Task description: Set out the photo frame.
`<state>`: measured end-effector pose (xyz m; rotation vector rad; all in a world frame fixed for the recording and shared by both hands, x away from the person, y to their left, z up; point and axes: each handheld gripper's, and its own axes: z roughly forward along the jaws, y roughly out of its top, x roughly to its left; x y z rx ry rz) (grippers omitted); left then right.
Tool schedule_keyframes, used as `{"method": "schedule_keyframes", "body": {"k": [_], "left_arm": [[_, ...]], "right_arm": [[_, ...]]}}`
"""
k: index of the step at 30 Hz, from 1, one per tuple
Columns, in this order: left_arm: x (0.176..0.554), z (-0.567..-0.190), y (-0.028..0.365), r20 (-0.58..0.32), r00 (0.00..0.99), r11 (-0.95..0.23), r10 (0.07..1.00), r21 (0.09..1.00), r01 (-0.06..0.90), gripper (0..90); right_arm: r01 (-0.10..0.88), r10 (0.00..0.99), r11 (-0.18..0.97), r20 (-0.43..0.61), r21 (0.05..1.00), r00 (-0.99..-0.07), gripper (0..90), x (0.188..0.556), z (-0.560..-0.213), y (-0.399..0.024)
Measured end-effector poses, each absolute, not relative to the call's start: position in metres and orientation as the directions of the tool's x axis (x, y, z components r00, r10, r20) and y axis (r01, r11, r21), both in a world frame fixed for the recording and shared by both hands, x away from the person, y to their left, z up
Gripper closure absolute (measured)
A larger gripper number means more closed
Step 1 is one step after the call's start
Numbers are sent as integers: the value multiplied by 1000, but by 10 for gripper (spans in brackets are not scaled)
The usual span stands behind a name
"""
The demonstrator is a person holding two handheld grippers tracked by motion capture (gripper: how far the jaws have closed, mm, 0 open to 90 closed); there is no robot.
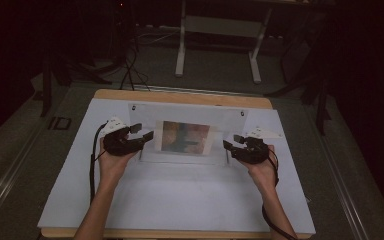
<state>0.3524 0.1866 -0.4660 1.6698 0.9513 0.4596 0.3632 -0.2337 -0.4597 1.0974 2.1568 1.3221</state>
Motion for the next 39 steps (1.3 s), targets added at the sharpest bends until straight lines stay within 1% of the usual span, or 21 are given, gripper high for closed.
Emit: {"method": "schedule_keyframes", "body": {"k": [4, 7, 9, 11, 12, 16, 20, 25, 34, 37, 39], "left_arm": [[353, -466, 188, -158, 610, -89, 777, 931, 354, 391], [353, -466, 188, -166, 618, -91, 768, 928, 363, 363], [352, -466, 189, -163, 610, -93, 776, 926, 366, 331], [352, -466, 192, -163, 608, -92, 777, 926, 366, 319], [352, -466, 192, -163, 608, -92, 777, 926, 366, 315], [349, -461, 205, -178, 614, -65, 769, 934, 353, 313], [345, -456, 215, -195, 611, -36, 767, 938, 344, 320], [339, -448, 225, -176, 592, -41, 787, 942, 334, 327], [331, -437, 236, -146, 570, -61, 808, 943, 328, 335], [330, -436, 239, -124, 551, -85, 825, 937, 338, 339], [331, -438, 241, -106, 522, -107, 847, 926, 361, 345]], "right_arm": [[408, 771, 252, 73, 878, -633, 467, 365, -461, -235], [405, 765, 248, 79, 880, -639, 460, 365, -462, -236], [406, 768, 249, 77, 879, -636, 432, 365, -463, -237], [408, 769, 252, 74, 877, -635, 397, 366, -463, -238], [408, 769, 252, 74, 877, -635, 397, 366, -463, -238], [417, 764, 274, 67, 867, -641, 335, 369, -464, -242], [409, 757, 281, 61, 868, -650, 314, 368, -459, -245], [406, 750, 282, 64, 869, -659, 297, 367, -453, -251], [404, 746, 290, 59, 868, -663, 297, 366, -447, -263], [407, 745, 292, 61, 865, -664, 297, 367, -446, -267], [409, 742, 300, 59, 862, -668, 297, 367, -446, -271]]}}
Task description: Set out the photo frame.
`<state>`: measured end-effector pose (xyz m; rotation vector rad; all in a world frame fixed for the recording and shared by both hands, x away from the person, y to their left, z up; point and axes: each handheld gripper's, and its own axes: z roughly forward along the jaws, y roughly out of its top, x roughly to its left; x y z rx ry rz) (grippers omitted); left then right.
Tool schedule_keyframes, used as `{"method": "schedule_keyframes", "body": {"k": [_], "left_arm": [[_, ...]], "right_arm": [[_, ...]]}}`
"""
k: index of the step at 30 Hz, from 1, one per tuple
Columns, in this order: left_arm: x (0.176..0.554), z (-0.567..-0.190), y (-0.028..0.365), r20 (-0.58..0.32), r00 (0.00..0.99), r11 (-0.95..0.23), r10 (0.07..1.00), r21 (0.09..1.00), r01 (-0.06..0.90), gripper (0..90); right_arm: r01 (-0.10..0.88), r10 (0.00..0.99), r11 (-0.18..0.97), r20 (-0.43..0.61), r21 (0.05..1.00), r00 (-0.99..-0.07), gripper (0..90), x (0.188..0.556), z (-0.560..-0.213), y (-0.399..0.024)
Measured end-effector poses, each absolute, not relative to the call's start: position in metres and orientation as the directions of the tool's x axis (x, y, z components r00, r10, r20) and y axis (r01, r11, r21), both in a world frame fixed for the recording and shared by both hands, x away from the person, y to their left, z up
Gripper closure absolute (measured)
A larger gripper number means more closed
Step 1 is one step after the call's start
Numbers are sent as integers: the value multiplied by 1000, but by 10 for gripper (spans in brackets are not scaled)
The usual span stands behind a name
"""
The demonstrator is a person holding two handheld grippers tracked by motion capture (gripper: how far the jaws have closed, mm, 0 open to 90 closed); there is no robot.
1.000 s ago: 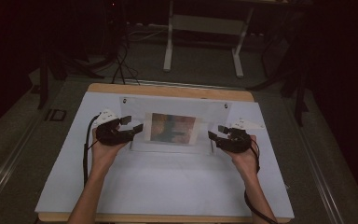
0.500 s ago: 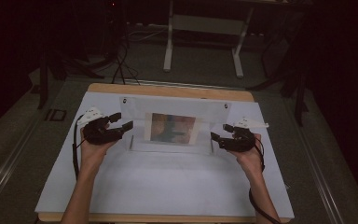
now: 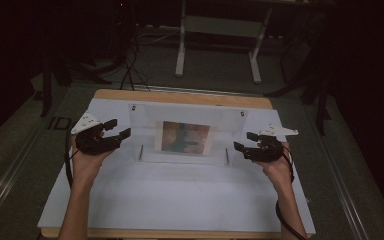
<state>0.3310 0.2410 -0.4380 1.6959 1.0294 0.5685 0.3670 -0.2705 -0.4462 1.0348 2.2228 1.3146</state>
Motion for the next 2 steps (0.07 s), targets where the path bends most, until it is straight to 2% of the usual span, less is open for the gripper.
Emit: {"method": "schedule_keyframes", "body": {"k": [2], "left_arm": [[333, -442, 245, -87, 472, -128, 877, 906, 403, 352]], "right_arm": [[414, 733, 312, 61, 855, -678, 297, 367, -446, -275]]}}
